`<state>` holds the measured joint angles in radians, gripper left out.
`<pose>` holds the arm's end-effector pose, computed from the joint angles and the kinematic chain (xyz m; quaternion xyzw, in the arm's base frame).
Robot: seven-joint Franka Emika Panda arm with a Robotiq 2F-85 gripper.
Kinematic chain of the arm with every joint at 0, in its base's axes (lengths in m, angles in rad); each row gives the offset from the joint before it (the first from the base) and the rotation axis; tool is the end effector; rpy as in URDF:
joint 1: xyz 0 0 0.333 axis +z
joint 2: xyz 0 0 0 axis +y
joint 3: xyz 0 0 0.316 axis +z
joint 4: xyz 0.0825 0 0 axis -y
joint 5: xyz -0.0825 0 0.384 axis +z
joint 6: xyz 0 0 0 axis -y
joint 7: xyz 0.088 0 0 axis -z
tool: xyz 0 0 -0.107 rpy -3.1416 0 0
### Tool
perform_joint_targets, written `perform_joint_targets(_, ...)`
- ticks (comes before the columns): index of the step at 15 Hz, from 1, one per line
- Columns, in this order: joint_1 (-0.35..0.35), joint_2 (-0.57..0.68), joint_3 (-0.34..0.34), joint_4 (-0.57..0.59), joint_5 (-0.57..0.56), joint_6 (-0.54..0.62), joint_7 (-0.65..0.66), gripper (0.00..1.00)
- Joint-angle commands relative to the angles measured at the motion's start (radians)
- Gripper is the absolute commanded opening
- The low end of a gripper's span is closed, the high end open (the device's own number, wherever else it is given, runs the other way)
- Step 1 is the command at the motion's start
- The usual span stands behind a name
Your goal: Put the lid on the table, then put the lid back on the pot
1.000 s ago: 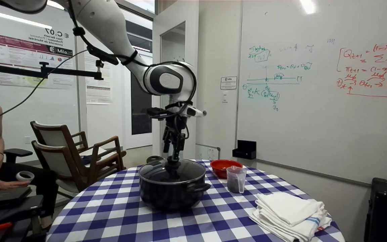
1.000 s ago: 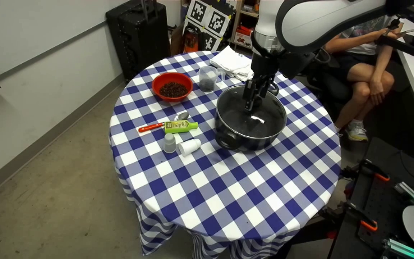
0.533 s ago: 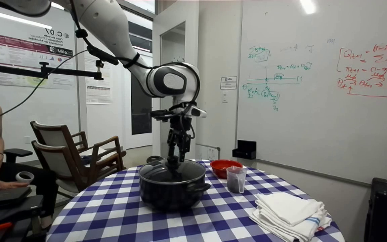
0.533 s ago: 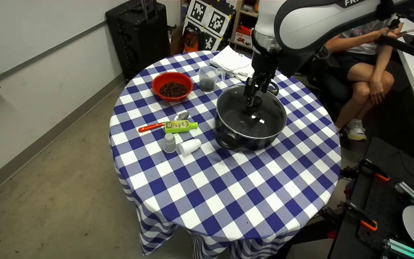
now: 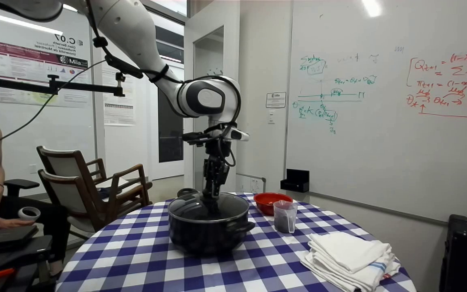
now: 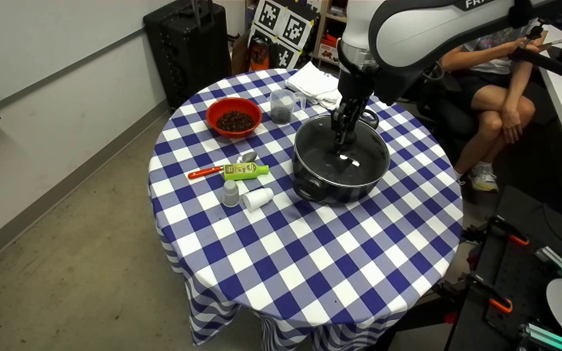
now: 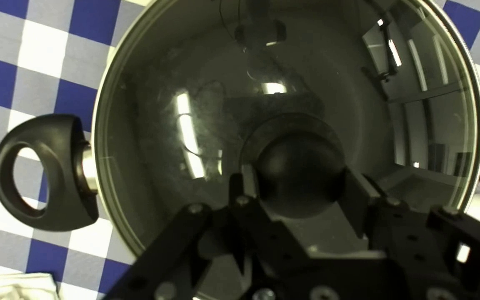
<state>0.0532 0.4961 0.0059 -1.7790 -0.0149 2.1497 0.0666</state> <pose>0.6419 0.0371 0.2687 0.9980 0.0004 -0.0622 0.0085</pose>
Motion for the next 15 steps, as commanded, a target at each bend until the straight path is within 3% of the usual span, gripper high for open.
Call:
perform_joint_targets(1,0.001,0.015,-0.004,0.025,-0.008,-0.010,0.015,0.25)
perform_joint_targets(8,-0.021,-0.076,-0.006,-0.012,0.001,-0.019,-0.019,0.25)
perform_joint_targets(12,-0.096,-0.239,0.018,-0.084,0.090,-0.003,-0.182,0.25)
perform_joint_targets(15,-0.132,-0.378,-0.011,-0.153,0.108,0.009,-0.236,0.25)
